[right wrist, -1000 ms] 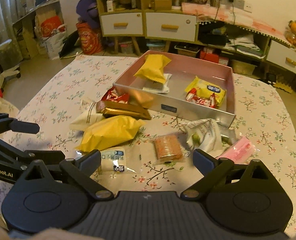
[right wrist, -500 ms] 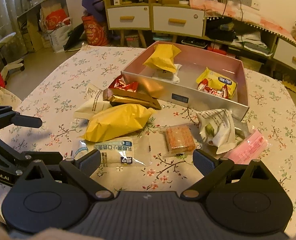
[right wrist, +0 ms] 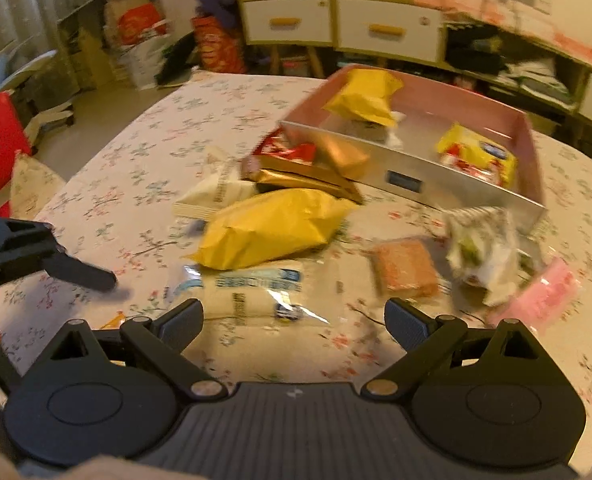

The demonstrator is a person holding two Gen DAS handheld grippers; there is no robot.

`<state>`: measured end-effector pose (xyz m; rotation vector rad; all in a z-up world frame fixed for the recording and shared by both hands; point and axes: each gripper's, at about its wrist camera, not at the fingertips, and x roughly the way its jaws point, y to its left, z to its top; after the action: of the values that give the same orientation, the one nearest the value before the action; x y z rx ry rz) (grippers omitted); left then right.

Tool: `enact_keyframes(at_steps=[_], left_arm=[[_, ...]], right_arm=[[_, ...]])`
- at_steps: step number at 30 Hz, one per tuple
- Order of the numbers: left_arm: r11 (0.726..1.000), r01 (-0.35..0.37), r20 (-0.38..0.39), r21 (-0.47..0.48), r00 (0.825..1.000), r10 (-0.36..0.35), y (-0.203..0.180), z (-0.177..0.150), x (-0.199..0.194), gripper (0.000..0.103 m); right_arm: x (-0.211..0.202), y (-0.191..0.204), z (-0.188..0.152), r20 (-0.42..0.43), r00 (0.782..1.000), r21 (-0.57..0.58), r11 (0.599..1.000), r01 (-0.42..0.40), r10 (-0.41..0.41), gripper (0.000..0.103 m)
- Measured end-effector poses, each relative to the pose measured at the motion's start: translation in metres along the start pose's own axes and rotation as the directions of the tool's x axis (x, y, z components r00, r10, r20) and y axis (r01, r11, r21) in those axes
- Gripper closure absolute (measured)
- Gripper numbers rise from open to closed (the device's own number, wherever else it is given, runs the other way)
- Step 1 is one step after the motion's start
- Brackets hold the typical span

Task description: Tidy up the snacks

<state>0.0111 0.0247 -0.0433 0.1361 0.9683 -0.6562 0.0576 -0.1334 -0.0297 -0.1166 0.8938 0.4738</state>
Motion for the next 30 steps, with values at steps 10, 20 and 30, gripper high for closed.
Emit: enact_keyframes(at_steps=[10,20,30], left_arm=[[0.999,-0.048,-0.099,-0.006,0.994,0.047,-0.001,-0.01,0.009,0.013],[0.995,-0.097,-0.107,-0.002,0.99,0.096,0.001,-0.014,0.005,0.036],[0.982,-0.19,-0.105,-0.021,0.977,0.187,0.009,-0.013,0.004,0.043]], right_arm=[[0.024,0.03,0.006,-0.036,0.998,-0.097,0.994,-0.059,0.056,0.006],[0.033,0.034,0.002,-0.022,1.0,-0.128,0.992,-0.02,0.017,0.008],[0.022,0.037,0.002,-0.009,1.0,-0.191,0.981,-0.028,0.027,0.038]])
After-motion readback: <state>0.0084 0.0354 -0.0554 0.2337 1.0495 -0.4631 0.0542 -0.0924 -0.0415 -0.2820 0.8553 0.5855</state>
